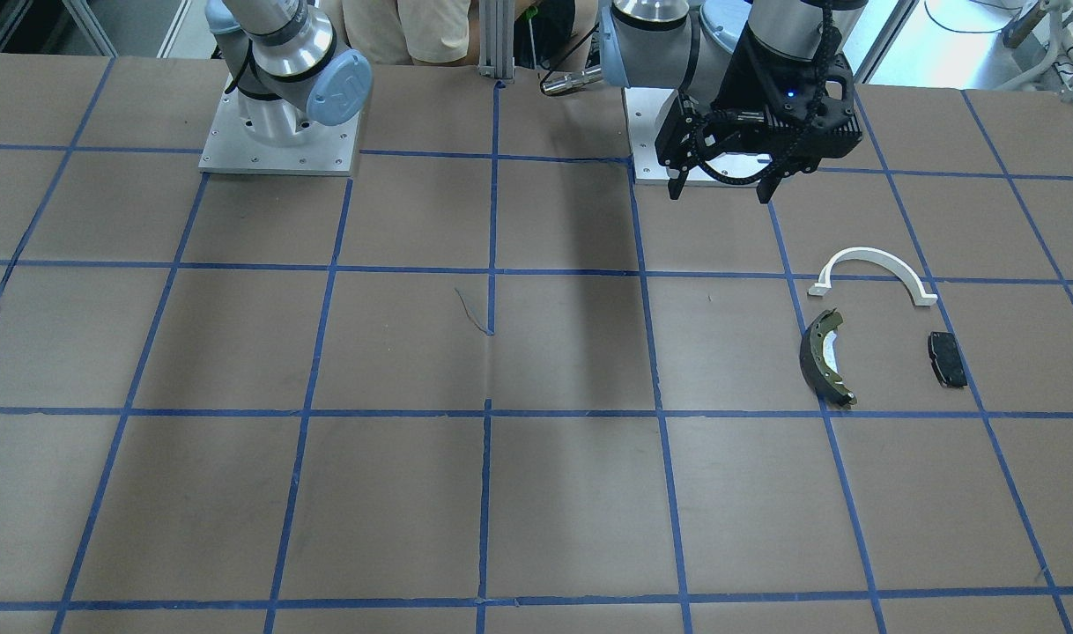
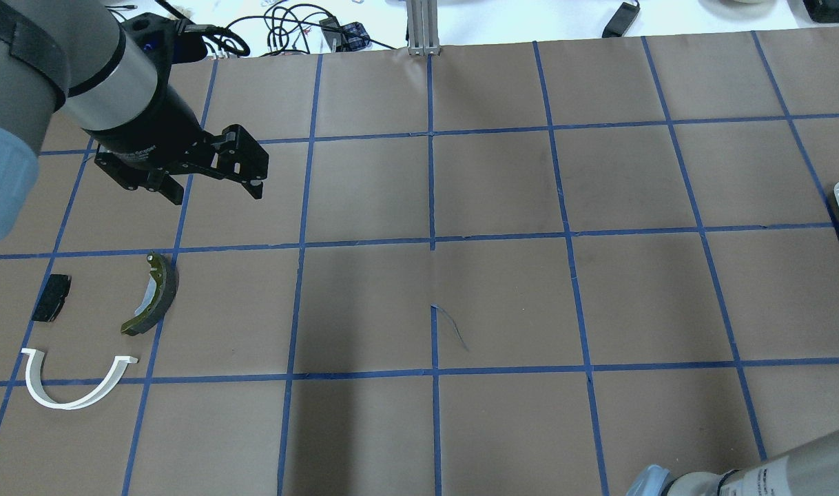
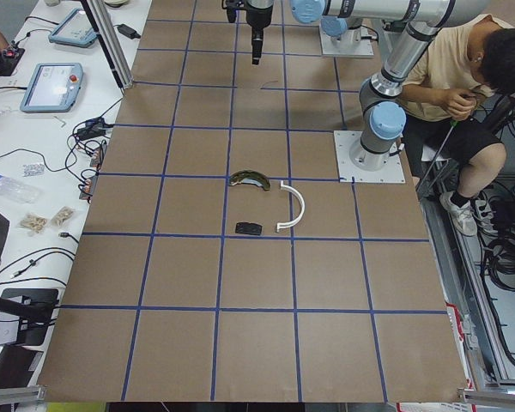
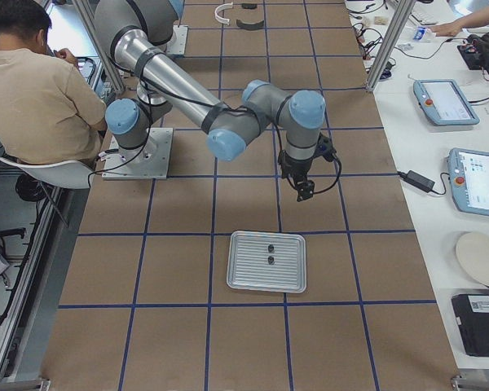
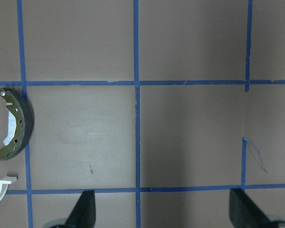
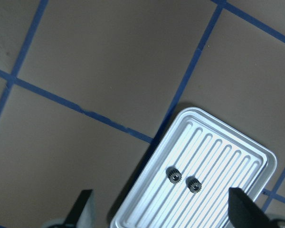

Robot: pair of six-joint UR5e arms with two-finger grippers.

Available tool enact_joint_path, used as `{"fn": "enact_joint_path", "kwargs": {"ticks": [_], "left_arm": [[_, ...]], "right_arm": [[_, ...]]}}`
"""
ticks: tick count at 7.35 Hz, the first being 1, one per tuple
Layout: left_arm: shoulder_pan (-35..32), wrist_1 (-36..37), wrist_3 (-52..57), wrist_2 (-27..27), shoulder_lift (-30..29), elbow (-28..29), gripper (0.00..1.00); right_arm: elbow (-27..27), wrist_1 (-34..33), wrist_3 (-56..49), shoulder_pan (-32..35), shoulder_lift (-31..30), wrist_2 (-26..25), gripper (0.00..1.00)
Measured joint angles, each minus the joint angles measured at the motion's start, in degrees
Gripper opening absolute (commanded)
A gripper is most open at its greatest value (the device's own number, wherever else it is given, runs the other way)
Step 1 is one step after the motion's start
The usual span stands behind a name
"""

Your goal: Place bearing gear from tray to pile

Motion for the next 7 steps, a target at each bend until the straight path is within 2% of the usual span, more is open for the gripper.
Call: {"fn": "enact_joint_path", "kwargs": {"ticks": [1,2,4,7], "left_arm": [[0.0,0.0,0.0,-0.02,0.0,0.0,1.0],[0.0,0.0,0.0,0.04,0.01,0.0,1.0],[0.02,0.0,0.02,0.1,0.03,0.0,1.0],[0.06,0.0,0.07,-0.05,-0.05,0.0,1.0]], "right_arm": [[0.07,-2.72,-6.65,-2.58,2.82,0.08,1.0],[0.13,-6.3,-13.37,-4.26,5.95,0.17,0.95],[0.17,-12.15,-25.93,-6.16,11.94,0.31,0.96],[2.24,-16.17,-38.74,-8.81,15.89,0.34,0.94]]}}
